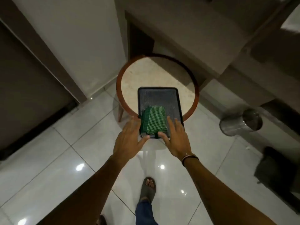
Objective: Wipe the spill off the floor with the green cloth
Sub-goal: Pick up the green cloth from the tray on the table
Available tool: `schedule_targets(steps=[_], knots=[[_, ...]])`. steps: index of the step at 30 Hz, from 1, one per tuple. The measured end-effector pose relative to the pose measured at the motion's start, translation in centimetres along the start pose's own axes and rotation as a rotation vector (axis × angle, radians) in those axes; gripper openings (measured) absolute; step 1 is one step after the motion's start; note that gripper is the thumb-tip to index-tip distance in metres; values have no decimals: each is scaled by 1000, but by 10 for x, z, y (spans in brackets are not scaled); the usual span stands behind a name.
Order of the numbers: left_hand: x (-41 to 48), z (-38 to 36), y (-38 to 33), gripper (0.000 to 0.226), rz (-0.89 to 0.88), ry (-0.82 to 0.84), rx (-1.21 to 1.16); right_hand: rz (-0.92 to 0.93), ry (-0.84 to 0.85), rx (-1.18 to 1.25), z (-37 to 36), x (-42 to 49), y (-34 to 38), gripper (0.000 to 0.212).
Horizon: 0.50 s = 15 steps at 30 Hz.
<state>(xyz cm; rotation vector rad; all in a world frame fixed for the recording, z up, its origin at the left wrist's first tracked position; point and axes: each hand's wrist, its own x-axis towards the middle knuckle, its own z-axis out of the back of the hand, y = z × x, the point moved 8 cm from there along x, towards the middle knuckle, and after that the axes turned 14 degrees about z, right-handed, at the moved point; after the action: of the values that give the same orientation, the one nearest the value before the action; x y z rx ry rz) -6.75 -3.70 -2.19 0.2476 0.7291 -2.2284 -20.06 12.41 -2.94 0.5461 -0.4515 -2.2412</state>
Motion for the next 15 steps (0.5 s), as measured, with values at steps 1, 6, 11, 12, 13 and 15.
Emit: schedule_targets(steps=[1,6,11,12,13,15], knots=[[20,-20,-2,87,9,9,-43,9,-1,8,-15,18,-16,86],[106,-99,1,64,94,-4,-81,7,10,20,-84,90,-77,75],[145,-149,16,58,119,-84,44,-39,-2,-73,-129,125,-107,67],[146,-156,15,57,113,-91,87,-43,-21,-72,-133,126,-107,64],[147,-162,14,57,106,-101,113,-49,-48,-63,-135,127,-107,61],[152,-167,11,56,125,-98,104,-69,-120,17,-133,132,-110,57]])
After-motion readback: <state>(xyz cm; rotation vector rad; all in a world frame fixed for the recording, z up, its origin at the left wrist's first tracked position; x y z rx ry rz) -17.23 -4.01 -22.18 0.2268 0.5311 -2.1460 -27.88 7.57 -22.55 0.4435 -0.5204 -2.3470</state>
